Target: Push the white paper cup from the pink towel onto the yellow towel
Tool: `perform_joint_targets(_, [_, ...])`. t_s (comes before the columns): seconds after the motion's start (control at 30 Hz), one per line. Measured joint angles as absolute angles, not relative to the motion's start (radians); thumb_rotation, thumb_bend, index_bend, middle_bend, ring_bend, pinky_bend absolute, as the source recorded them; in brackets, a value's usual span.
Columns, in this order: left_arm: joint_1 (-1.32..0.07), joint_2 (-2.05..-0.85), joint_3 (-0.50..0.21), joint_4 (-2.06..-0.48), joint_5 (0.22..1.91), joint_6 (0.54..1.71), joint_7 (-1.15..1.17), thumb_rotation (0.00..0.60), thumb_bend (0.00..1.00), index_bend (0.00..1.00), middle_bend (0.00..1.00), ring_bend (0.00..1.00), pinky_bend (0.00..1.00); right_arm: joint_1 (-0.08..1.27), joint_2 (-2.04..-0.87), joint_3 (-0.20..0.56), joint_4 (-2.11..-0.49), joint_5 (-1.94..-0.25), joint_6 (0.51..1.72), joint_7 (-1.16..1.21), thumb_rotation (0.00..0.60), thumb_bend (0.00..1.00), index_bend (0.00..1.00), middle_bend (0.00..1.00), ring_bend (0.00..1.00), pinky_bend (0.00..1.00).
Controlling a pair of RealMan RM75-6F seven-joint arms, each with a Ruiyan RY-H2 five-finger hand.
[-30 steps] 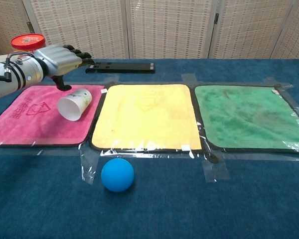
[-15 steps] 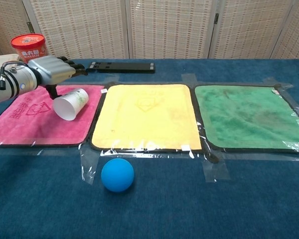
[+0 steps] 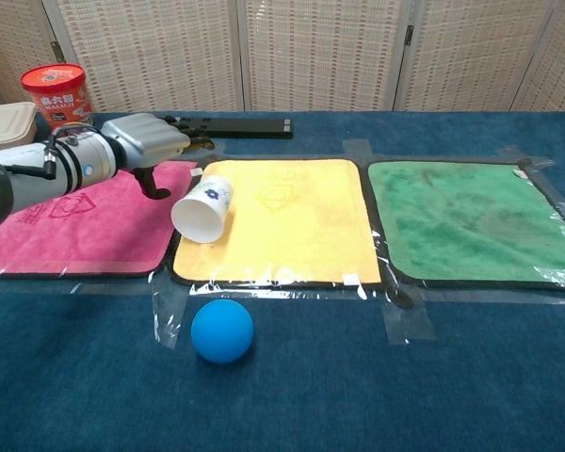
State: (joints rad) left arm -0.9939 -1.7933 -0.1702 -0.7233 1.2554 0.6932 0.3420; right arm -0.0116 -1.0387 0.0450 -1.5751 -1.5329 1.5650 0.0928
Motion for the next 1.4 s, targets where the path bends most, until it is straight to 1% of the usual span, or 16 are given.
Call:
perform_joint_targets(0.47, [-1.001, -1.786, -0.181, -0.832, 1.246, 0.722, 0.371, 0.6, 0.39, 0.0, 0.0, 0.0, 0.0, -0.015, -1.045, 0.045, -1.558, -1.532, 1.566, 0.112, 0.6, 0.14, 0.11, 0.06, 0.15, 0.04])
perform_joint_targets(0.8, [-0.99, -1.756, -0.226, -0.885, 1.194, 0.77, 0.379, 0.6, 0.4, 0.0, 0.0, 0.0, 0.0, -0.015, -1.039, 0.044, -1.553, -1.54, 1.568, 0.115, 0.6, 0.14, 0.11, 0.06, 0.15, 0.04])
perform_joint_targets(1.0, [-0.947, -1.686, -0.262, -0.987, 1.142, 0.819, 0.36, 0.6, 0.42, 0.0, 0.0, 0.0, 0.0, -0.009, -1.028, 0.045, -1.558, -1.554, 1.57, 0.113, 0.6, 0.14, 0.11, 0.06, 0.15, 0.04])
perform_joint_targets(1.23, [-0.849, -1.532, -0.292, -1.163, 1.055, 0.888, 0.34, 0.6, 0.44, 0.0, 0.0, 0.0, 0.0, -0.001, -1.022, 0.044, -1.557, -1.568, 1.566, 0.118, 0.6, 0.14, 0.11, 0.07, 0.15, 0.04])
perform_joint_targets(1.4, [-0.772, -1.435, -0.294, -1.273, 1.033, 0.95, 0.3, 0.6, 0.47, 0.0, 0.0, 0.0, 0.0, 0.0, -1.016, 0.042, -1.555, -1.571, 1.565, 0.125, 0.6, 0.14, 0.11, 0.07, 0.15, 0.04])
